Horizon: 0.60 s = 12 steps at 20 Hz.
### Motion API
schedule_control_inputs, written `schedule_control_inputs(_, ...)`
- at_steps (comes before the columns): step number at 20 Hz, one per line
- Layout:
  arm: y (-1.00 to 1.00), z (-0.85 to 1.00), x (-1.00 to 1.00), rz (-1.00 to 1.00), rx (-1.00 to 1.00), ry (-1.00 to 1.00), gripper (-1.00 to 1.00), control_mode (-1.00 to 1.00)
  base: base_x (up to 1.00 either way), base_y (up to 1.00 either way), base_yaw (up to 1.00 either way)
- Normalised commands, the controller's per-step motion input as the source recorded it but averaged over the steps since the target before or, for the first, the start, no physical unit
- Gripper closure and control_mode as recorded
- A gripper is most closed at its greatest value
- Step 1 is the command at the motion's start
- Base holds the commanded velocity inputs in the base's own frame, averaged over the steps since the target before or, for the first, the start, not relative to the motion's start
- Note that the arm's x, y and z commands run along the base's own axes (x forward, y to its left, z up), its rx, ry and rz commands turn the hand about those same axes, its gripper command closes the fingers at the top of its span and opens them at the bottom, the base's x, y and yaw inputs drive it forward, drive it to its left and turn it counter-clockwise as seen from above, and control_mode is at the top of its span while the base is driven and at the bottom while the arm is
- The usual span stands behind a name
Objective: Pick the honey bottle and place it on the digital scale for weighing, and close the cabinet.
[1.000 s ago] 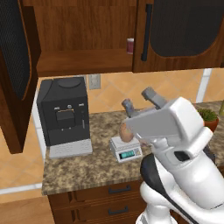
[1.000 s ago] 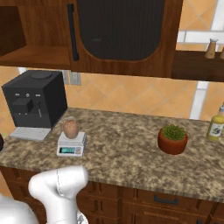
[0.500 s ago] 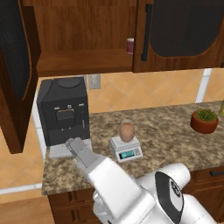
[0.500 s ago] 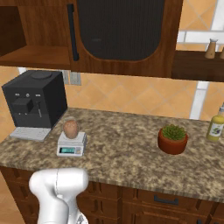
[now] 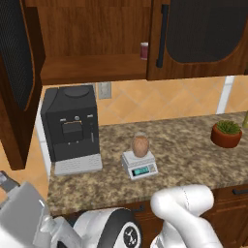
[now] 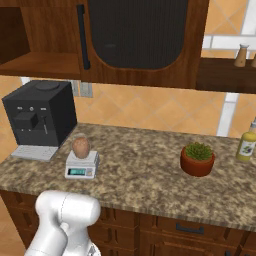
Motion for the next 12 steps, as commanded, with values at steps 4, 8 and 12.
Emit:
schedule_control_inputs(4,1.00,-0.09,0.32,0.00,0.01,0.05,-1.00,-1.00,0.00,0.00,0.00)
schedule_control_inputs(8,0.61,-0.42,0.66,0.06,0.23,0.16,-1.00,-1.00,0.00,0.00,0.00)
schedule_control_inputs(12,0.33,-0.58,1.00,0.08,0.35,0.16,-1.00,-1.00,0.00,0.00,0.00)
